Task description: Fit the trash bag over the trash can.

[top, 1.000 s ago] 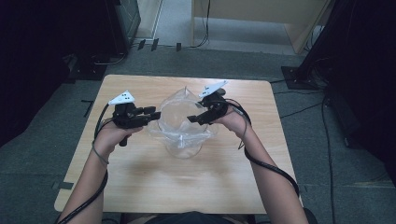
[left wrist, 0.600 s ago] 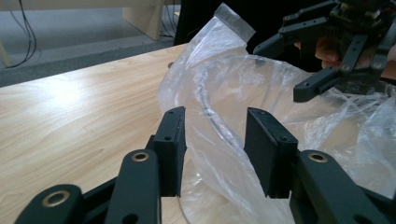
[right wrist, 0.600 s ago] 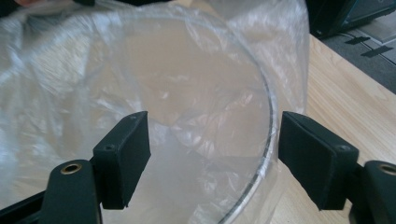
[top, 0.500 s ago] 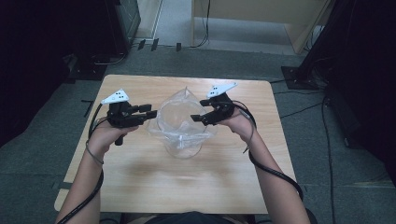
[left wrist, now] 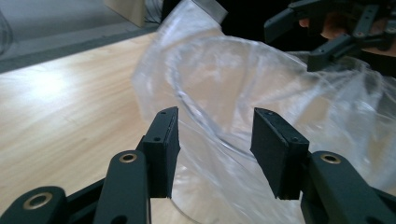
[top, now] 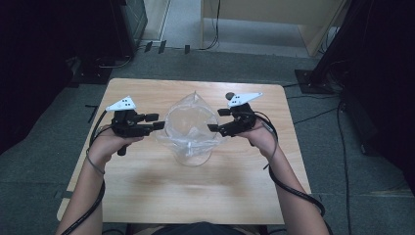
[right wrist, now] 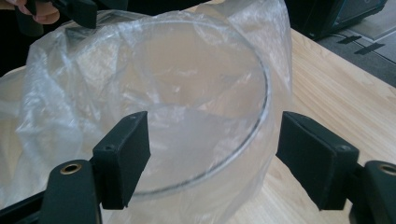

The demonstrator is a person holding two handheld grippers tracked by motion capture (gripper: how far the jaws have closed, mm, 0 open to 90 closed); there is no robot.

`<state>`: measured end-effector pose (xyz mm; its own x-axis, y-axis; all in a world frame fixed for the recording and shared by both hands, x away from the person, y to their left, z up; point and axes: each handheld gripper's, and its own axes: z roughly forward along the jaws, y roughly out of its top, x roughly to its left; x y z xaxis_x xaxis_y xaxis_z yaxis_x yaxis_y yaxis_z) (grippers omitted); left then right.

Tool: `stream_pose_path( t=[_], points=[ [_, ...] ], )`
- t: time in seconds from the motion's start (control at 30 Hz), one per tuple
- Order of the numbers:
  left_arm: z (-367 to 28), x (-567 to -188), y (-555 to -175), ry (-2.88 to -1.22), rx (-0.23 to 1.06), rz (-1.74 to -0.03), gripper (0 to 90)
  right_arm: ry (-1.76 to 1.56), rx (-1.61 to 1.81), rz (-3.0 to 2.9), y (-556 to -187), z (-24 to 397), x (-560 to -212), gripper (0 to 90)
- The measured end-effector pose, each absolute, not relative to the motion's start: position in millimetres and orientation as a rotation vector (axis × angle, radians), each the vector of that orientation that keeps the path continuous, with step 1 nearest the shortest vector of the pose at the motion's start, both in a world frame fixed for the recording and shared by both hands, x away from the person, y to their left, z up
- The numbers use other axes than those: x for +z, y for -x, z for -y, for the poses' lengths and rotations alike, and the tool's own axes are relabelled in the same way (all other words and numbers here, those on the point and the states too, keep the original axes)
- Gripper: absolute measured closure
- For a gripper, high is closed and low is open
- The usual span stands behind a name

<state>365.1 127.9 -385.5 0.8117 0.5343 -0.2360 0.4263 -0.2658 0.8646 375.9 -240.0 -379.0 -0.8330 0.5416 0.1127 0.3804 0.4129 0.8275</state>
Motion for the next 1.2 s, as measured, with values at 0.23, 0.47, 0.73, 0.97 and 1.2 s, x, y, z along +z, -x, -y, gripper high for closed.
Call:
stream_pose_path(
  t=[0.23,0.47,0.73,0.97,1.2],
  points=[
    [-130.3,-393.4,-353.9,-1.952,0.047,-0.683,50.4,-0.827,1.410,-2.506,-360.6,254.8,-384.0,25.6],
    [-127.2,-405.1,-354.0,-1.974,0.027,-0.680,50.6,-0.799,1.370,-2.536,-352.7,263.0,-397.6,25.5],
    [-125.1,-415.4,-353.2,-2.001,0.024,-0.693,50.6,-0.779,1.291,-2.562,-353.5,257.3,-423.1,25.6],
    [-128.5,-423.8,-353.8,-1.982,0.036,-0.712,47.0,-0.811,1.312,-2.549,-354.3,265.3,-429.4,25.6],
    [-138.8,-433.6,-355.9,-1.962,0.108,-0.690,39.4,-0.831,1.282,-2.551,-357.4,273.7,-438.4,25.6]
  ],
)
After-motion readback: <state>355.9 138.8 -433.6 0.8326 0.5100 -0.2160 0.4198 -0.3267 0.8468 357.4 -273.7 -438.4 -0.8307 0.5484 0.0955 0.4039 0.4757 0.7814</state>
